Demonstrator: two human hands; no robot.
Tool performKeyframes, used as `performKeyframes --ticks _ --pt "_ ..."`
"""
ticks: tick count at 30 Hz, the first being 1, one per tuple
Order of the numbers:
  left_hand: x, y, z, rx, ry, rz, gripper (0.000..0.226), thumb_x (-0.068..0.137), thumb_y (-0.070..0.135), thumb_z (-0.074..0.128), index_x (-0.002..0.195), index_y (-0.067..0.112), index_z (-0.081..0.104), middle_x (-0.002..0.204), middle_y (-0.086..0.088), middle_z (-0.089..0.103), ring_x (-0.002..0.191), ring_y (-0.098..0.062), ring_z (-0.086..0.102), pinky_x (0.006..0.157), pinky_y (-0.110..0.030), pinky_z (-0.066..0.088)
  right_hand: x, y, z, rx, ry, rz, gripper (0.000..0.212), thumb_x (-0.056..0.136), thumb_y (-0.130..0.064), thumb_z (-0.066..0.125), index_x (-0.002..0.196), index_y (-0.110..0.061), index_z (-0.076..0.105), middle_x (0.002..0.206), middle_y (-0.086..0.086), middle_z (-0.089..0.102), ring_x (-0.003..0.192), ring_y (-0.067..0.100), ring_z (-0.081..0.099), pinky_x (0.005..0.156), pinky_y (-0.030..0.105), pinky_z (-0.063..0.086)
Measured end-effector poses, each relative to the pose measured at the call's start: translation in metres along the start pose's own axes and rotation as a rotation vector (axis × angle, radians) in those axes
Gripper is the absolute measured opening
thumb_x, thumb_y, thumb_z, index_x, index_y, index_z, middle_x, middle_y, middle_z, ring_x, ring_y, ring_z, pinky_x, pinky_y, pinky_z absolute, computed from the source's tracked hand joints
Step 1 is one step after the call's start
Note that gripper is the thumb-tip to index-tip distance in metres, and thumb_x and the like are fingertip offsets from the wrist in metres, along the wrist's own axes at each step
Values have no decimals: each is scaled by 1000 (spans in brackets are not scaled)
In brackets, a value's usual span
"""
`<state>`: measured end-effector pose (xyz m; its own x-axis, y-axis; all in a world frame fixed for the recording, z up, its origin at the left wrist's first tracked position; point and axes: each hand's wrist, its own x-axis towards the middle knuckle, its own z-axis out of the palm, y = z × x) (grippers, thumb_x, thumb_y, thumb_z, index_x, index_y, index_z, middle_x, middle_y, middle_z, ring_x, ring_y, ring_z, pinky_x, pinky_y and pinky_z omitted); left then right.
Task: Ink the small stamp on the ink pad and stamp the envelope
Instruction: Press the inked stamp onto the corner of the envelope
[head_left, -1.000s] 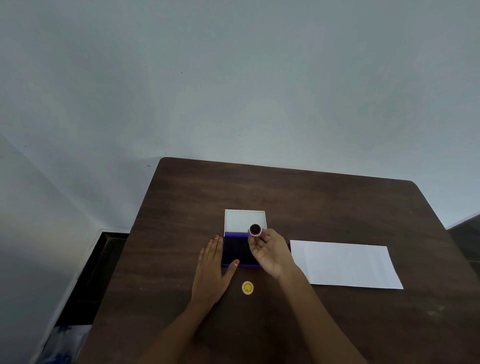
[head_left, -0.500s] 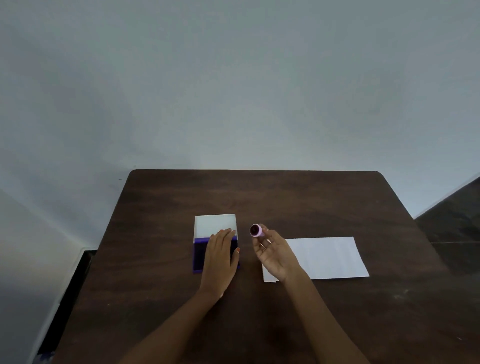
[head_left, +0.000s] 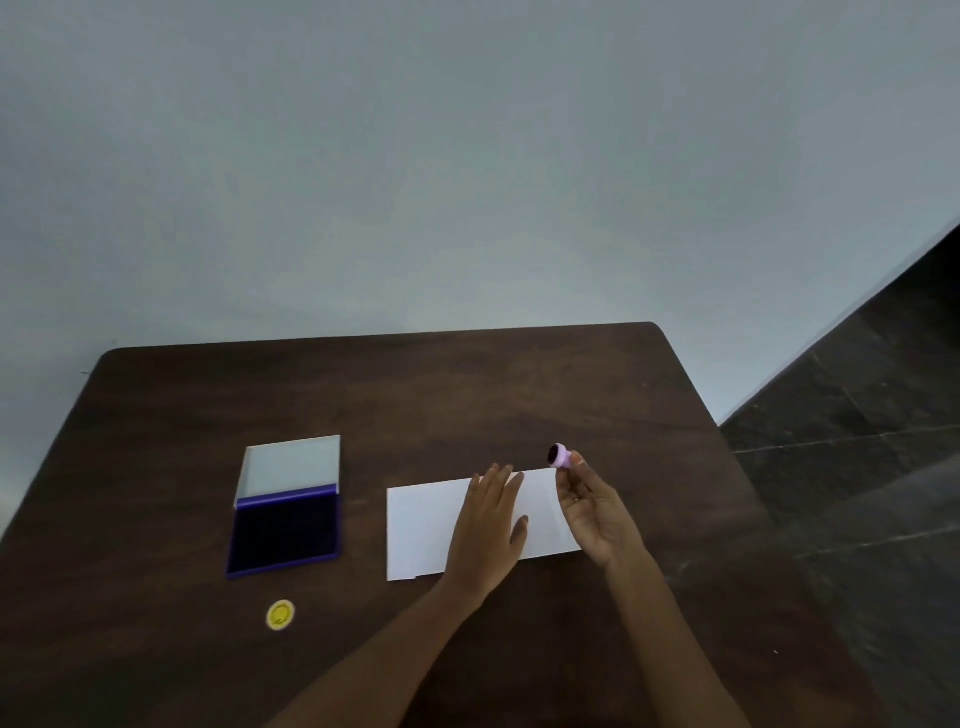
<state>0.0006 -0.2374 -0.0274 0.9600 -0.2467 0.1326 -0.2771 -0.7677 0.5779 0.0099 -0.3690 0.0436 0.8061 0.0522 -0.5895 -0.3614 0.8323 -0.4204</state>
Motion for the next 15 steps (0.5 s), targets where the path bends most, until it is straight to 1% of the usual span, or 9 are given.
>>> performKeyframes --ticks 2,4,6,8,11,13,15 --pt "7 13 17 24 -53 43 54 91 31 50 138 19 28 151 -4 25 140 -20 19 110 -29 -1 2 -16 -12 -12 15 -27 17 81 -10 58 76 -5 73 72 9 75 67 13 71 55 22 58" --pt "14 24 32 43 -95 64 58 91 37 46 141 19 21 154 -3 17 141 -19 12 110 -32 -5 5 -31 -22 8 25 -44 22 84 -10 55 74 -5 73 71 8 75 66 12 71 55 22 58" --pt "19 32 46 66 -128 51 64 91 44 41 142 19 13 155 -2 9 142 -18 5 110 -31 -6 8 -43 -31 10 58 -69 25 85 -9 54 69 -6 74 68 7 75 63 12 70 54 21 58" --pt "23 36 57 92 -147 35 68 91 49 37 143 18 6 155 -1 3 142 -16 -1 111 -31 -8 12 -52 -40 28 105 -106 24 84 -6 55 67 -6 73 66 7 74 62 11 70 54 20 57" --pt "28 38 67 140 -160 10 72 90 52 35 143 15 2 156 -3 1 142 -17 -2 111 -34 -10 21 -62 -52 52 149 -129 14 82 -3 56 76 -5 69 70 7 72 67 10 70 61 19 58" --pt "29 38 71 168 -173 -19 76 89 55 34 143 15 0 156 -3 0 142 -17 -2 111 -34 -10 27 -66 -59 21 163 -129 12 82 -4 57 78 -6 69 72 6 73 73 11 68 67 19 58" --pt "30 37 75 190 -183 -36 79 86 59 34 143 16 -1 156 -2 0 142 -17 -1 111 -36 -10 33 -68 -64 -55 171 -141 13 81 -5 59 76 -8 70 73 4 73 74 10 68 67 18 57"
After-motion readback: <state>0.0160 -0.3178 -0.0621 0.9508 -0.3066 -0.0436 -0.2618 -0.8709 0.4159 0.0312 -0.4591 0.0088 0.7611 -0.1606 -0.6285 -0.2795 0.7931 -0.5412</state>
